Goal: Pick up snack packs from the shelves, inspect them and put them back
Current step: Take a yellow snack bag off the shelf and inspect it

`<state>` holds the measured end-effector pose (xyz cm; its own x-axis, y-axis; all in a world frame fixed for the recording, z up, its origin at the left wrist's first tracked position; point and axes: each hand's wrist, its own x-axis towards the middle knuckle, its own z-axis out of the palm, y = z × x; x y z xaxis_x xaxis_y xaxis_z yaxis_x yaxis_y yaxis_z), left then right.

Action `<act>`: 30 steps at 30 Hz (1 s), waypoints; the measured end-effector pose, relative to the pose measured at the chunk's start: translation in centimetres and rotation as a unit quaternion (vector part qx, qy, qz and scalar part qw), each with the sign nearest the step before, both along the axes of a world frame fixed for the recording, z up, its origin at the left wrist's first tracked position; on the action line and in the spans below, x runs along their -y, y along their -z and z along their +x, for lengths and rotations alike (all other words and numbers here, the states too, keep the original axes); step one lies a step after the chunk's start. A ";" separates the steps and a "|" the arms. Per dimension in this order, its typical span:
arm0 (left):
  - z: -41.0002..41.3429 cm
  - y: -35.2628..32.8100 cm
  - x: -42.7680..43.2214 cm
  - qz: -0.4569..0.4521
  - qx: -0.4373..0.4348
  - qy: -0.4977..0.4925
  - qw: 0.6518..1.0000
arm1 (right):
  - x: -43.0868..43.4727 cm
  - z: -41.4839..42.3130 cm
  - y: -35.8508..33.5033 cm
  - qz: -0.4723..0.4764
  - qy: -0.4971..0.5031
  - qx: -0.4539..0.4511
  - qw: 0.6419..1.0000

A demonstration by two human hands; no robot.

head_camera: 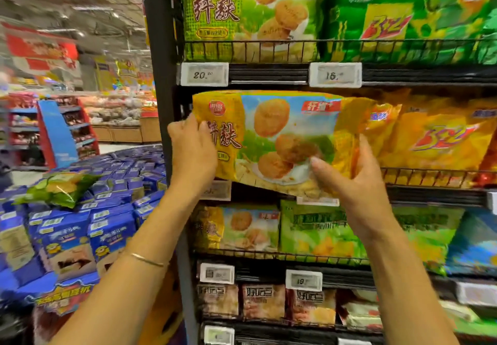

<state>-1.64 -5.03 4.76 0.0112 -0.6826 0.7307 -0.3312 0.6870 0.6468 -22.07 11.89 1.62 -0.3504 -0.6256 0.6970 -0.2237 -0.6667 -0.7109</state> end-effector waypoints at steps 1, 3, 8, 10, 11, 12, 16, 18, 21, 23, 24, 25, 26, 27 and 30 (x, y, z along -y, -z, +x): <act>-0.5 -0.5 0.1 -0.008 0.009 -0.031 0.999 | 0.4 0.1 0.2 -0.018 0.014 -0.008 1.000; -1.3 -1.6 0.2 0.000 0.002 -0.031 1.000 | 1.2 0.2 0.3 -0.038 0.061 -0.031 0.997; -2.0 -1.9 -0.2 0.045 -0.060 0.035 0.997 | 3.3 0.0 0.1 -0.054 0.082 -0.055 0.994; -1.7 -2.1 -0.3 0.079 -0.044 0.035 0.995 | 4.2 0.1 -0.1 -0.045 0.102 -0.063 0.992; -1.5 -2.1 -0.4 0.101 -0.010 0.011 0.995 | 4.6 0.2 -0.2 -0.038 0.108 -0.069 0.991; -1.3 -2.0 -0.6 0.109 0.040 -0.030 0.993 | 5.0 0.1 -0.4 -0.033 0.111 -0.075 0.990; -1.8 -0.2 -2.9 -0.030 0.176 -0.146 0.973 | 6.3 0.4 -1.4 -0.032 0.149 -0.116 0.982; -2.2 0.5 -3.4 -0.084 0.177 -0.125 0.973 | 6.7 0.7 -1.6 -0.043 0.176 -0.104 0.978; -2.2 0.2 -2.9 -0.113 0.150 -0.077 0.979 | 7.0 0.9 -1.7 -0.036 0.209 -0.093 0.973; -2.3 0.2 -2.6 -0.168 0.128 -0.051 0.976 | 6.9 0.9 -1.7 -0.033 0.235 -0.107 0.966; -2.5 0.2 -2.5 -0.185 0.119 -0.034 0.975 | 6.9 1.0 -1.7 -0.034 0.250 -0.113 0.961; -2.7 0.2 -2.5 -0.191 0.111 -0.022 0.975 | 6.8 1.2 -1.6 -0.036 0.263 -0.116 0.957; -3.0 0.2 -2.3 -0.190 0.106 -0.017 0.976 | 6.8 1.5 -1.5 -0.039 0.270 -0.119 0.955; -3.1 0.1 -2.1 -0.189 0.104 -0.021 0.976 | 6.8 1.8 -1.4 -0.041 0.276 -0.122 0.952; -2.9 0.0 -1.4 -0.186 0.106 -0.025 0.976 | 6.8 2.3 -1.3 -0.063 0.323 -0.134 0.935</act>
